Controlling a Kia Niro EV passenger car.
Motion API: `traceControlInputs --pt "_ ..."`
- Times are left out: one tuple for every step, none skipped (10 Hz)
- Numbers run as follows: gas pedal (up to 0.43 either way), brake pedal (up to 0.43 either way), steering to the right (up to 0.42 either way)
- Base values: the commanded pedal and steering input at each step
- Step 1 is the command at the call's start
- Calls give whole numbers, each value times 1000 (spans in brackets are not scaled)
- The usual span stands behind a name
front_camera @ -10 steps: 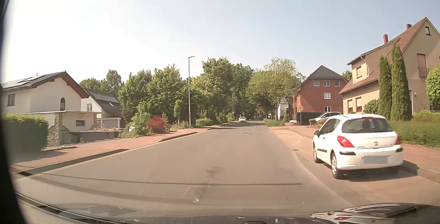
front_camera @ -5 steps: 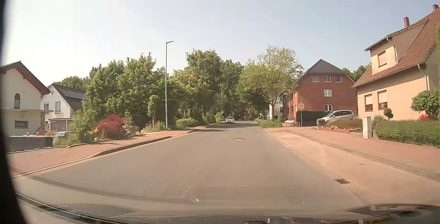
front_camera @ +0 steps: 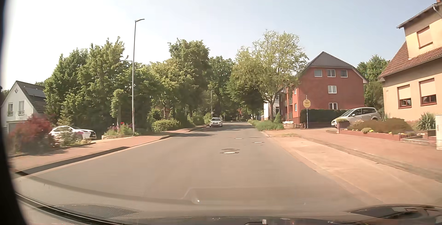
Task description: Follow the waypoints while adhering to traffic rules and regulations
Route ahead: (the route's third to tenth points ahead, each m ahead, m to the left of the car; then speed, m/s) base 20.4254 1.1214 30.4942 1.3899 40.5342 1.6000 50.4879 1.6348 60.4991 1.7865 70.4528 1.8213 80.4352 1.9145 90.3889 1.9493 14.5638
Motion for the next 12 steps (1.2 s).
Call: traceControlInputs --pt "209 0 6" --pt "209 0 5" --pt "209 0 4" --pt "209 0 3" --pt "209 0 -1" --pt "209 0 -2" --pt "209 0 -2" --pt "209 0 -2" --pt "209 0 0" --pt "197 0 0" --pt "189 0 0" --pt "189 0 0"
